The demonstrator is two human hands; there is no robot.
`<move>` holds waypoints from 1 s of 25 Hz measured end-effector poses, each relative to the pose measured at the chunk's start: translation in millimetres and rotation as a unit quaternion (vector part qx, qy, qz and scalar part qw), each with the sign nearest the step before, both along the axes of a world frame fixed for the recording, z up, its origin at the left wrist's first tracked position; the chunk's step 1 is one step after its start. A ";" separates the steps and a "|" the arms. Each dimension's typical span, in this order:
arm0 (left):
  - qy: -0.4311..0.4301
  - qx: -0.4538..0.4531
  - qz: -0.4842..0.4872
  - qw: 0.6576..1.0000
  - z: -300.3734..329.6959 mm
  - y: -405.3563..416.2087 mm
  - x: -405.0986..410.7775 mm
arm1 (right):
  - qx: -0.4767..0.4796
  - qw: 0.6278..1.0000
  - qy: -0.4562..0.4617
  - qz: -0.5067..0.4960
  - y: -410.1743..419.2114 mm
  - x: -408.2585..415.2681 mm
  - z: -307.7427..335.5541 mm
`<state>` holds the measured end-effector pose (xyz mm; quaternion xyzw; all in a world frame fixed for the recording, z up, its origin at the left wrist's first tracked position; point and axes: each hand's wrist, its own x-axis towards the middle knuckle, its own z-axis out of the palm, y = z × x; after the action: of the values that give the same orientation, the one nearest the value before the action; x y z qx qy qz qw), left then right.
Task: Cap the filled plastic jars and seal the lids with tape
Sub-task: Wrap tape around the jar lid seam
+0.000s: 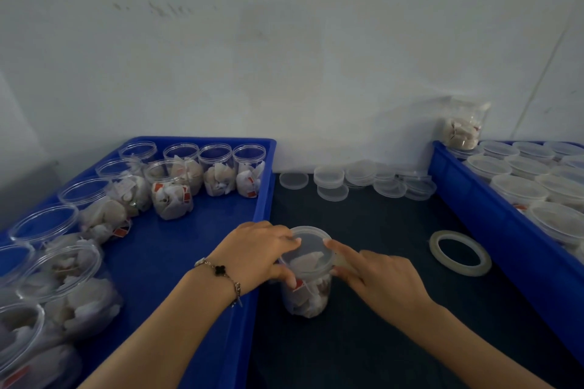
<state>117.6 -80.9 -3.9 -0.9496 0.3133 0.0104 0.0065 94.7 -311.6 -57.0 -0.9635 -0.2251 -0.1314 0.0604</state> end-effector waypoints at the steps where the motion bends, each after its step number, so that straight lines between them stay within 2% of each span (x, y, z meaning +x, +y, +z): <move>1: 0.006 -0.005 0.004 1.000 -2.1 0.1 -0.3 | 0.002 1.000 -0.004 0.002 0.1 0.6 -1.1; 6: -0.035 -0.020 0.004 0.999 -7.0 -8.4 1.9 | 0.008 1.000 -0.005 0.010 -1.9 1.3 -3.6; 11: -0.008 -0.020 -0.007 1.000 -1.8 -4.7 7.1 | 0.011 1.000 -0.014 0.014 -2.0 2.1 -2.8; 16: 0.110 -0.064 0.056 0.990 -18.0 -8.9 -2.0 | 0.021 0.999 -0.033 0.005 1.0 2.3 -2.8; 18: 0.120 -0.100 0.092 0.983 -22.0 -16.0 -1.7 | -0.004 1.000 -0.028 0.005 2.5 4.1 -1.2; 21: 0.089 -0.175 0.103 0.975 -22.4 -24.3 0.3 | -0.036 0.994 -0.100 -0.007 0.0 2.9 1.5; 22: 0.084 -0.193 0.103 0.972 -22.7 -24.7 0.9 | -0.048 0.994 -0.097 -0.009 -0.3 1.9 6.0; 23: 0.089 -0.219 0.101 0.967 -22.1 -23.5 1.3 | -0.035 0.997 -0.068 -0.002 -0.4 0.8 10.0; 25: 0.125 -0.292 0.093 0.944 -15.5 -17.3 1.3 | 0.018 0.997 0.081 0.005 -5.2 -1.8 19.7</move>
<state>119.0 -98.3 -19.5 -0.9260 0.2110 0.0373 -0.3109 92.9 -316.7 -37.3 -0.9687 -0.2215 -0.0572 0.0962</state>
